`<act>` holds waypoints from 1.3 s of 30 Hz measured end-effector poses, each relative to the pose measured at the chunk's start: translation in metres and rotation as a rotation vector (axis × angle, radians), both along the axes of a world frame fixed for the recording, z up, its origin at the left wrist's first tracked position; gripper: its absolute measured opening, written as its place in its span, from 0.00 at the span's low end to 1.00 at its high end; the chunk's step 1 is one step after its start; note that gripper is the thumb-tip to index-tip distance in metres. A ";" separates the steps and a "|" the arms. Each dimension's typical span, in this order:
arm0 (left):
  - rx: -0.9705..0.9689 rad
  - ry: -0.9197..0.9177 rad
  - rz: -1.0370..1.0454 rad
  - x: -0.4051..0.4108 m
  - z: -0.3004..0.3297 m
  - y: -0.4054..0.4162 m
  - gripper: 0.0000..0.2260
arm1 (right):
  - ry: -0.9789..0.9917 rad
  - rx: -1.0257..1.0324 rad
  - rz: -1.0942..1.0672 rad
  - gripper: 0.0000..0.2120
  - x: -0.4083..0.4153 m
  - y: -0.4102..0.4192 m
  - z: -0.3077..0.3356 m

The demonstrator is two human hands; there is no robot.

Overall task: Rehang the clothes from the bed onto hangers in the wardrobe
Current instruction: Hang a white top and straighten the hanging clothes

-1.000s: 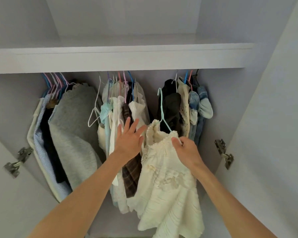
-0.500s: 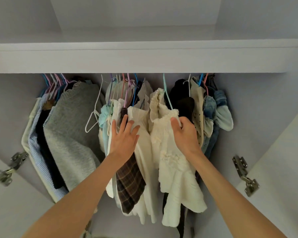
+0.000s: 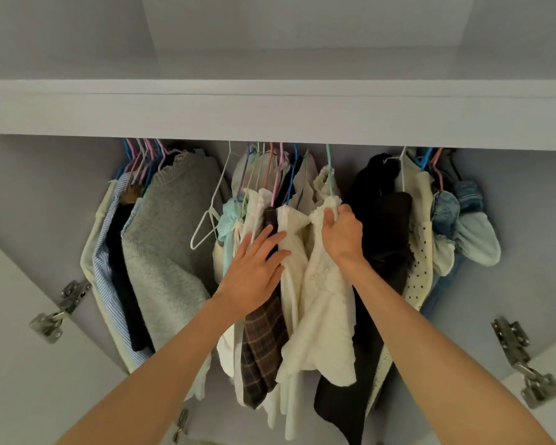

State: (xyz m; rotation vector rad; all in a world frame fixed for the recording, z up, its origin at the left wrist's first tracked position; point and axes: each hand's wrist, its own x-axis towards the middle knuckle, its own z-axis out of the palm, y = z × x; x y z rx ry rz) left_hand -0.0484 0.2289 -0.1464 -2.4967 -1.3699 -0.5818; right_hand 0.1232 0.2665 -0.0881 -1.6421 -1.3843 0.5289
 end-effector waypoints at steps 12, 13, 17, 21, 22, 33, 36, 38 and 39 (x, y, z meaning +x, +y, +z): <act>-0.055 -0.451 0.244 -0.067 0.033 0.046 0.19 | -0.249 -0.058 0.044 0.27 -0.017 0.005 -0.001; -0.109 -0.511 0.260 -0.073 0.036 0.053 0.20 | -0.177 -0.072 0.058 0.29 -0.018 0.010 0.004; -0.399 -0.785 0.293 -0.079 0.050 0.083 0.24 | 0.024 -0.093 0.069 0.30 -0.020 0.035 0.025; -0.524 -0.895 0.227 -0.071 0.066 0.105 0.21 | 0.133 -0.074 0.044 0.26 -0.022 0.057 0.034; -0.529 -0.904 0.196 -0.070 0.068 0.111 0.20 | 0.132 -0.075 0.051 0.25 -0.023 0.060 0.035; -0.573 -1.008 -0.033 -0.059 0.061 0.143 0.25 | 0.224 -0.036 0.156 0.22 -0.031 0.084 0.022; -0.579 -1.014 -0.078 -0.052 0.055 0.146 0.26 | 0.259 -0.011 0.191 0.20 -0.041 0.092 0.016; -0.593 -1.020 -0.097 -0.048 0.053 0.148 0.26 | 0.280 0.025 0.199 0.20 -0.049 0.096 0.012; -0.594 -1.002 -0.106 -0.046 0.052 0.149 0.26 | 0.298 0.034 0.204 0.20 -0.054 0.098 0.011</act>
